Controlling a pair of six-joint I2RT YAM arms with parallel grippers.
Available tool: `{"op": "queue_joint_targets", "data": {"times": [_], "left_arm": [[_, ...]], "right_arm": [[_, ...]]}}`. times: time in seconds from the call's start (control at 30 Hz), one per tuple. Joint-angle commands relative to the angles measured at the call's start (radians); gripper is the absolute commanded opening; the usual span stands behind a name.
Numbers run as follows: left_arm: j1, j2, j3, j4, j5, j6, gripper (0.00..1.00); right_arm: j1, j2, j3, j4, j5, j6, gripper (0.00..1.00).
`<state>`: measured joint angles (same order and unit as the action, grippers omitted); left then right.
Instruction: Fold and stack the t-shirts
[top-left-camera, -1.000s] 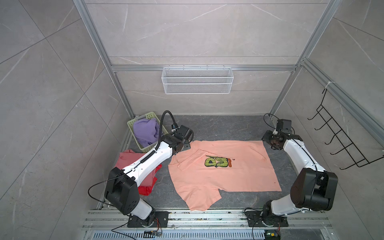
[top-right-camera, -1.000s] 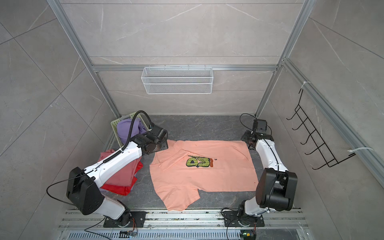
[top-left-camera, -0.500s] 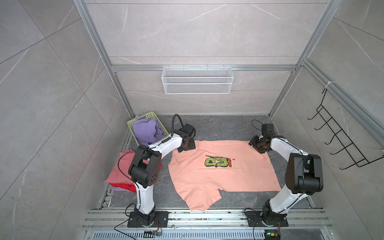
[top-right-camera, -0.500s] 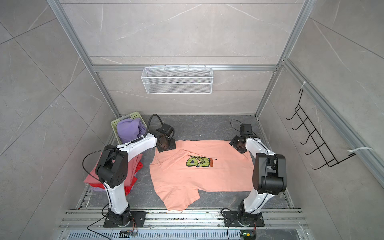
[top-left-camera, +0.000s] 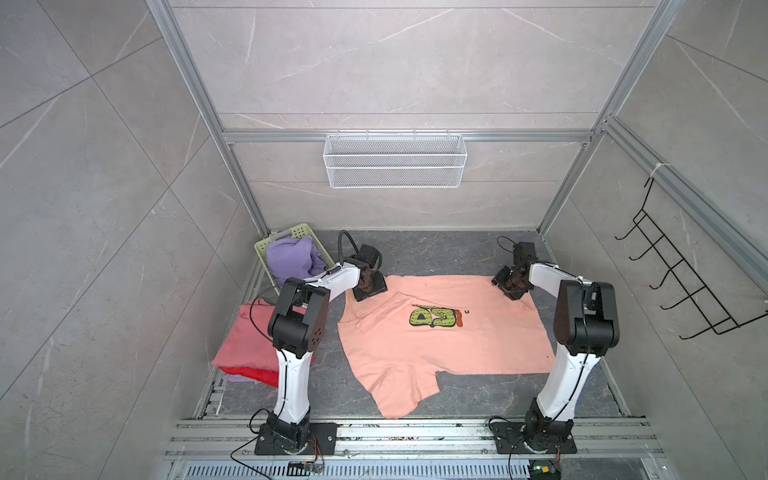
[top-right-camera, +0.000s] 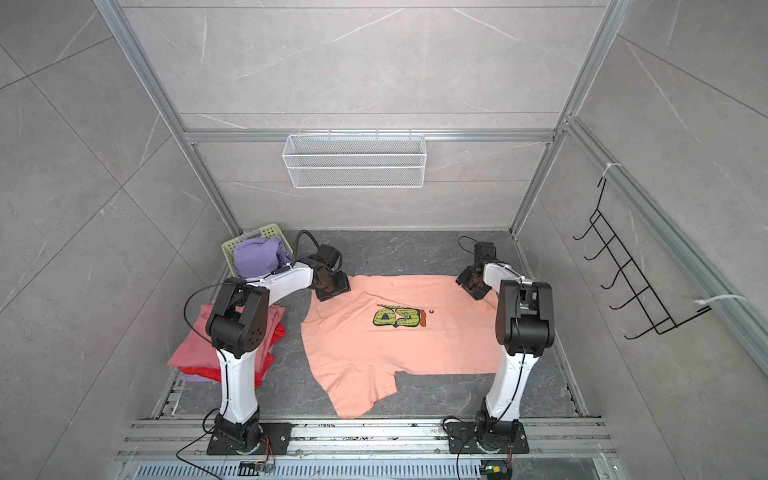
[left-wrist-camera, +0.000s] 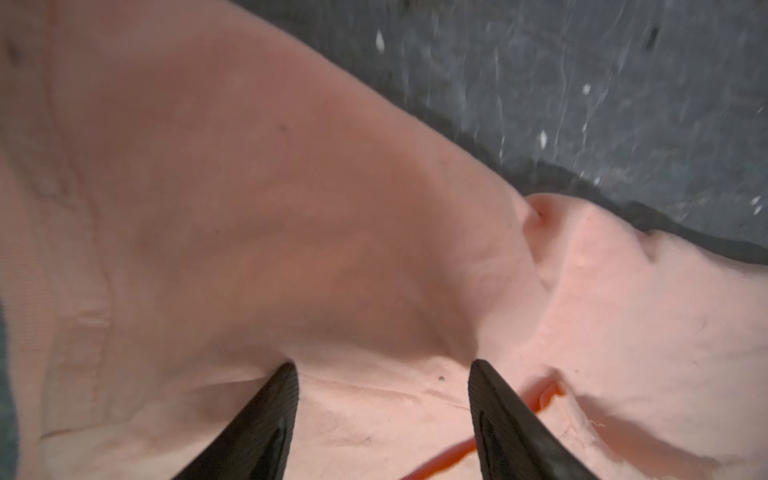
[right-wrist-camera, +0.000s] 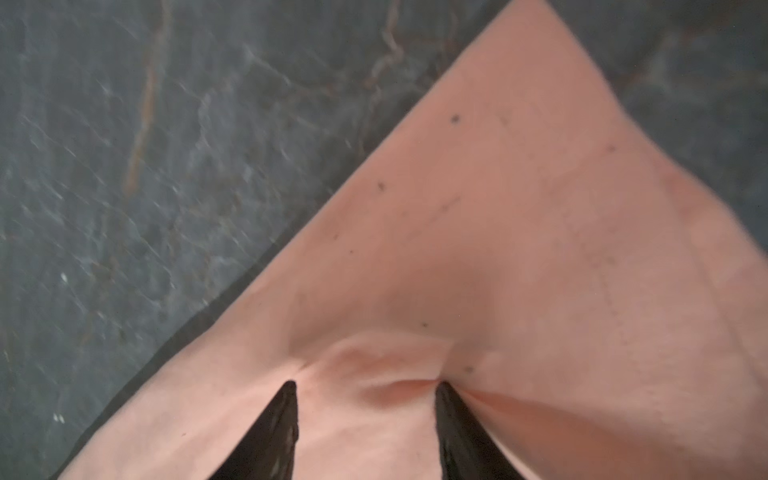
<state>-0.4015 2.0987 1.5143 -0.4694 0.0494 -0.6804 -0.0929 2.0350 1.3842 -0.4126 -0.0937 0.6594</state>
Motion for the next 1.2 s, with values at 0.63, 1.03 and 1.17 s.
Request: {"op": "queue_joint_targets", "data": {"times": [0.63,1.03,1.17], "left_arm": [[-0.105,0.208,0.572,-0.222,-0.020,0.152,0.64],[-0.138,0.348,0.656,-0.240,-0.044,0.095,0.58],[-0.151,0.368,0.662,-0.230,-0.043,0.106,0.56]], "right_arm": [[-0.037,0.003,0.232,-0.085,-0.060,0.007,0.56],[-0.085,-0.198,0.078,-0.099,-0.045,-0.047,0.57],[-0.099,-0.253,0.009,-0.102,-0.028,-0.060,0.57]]}}
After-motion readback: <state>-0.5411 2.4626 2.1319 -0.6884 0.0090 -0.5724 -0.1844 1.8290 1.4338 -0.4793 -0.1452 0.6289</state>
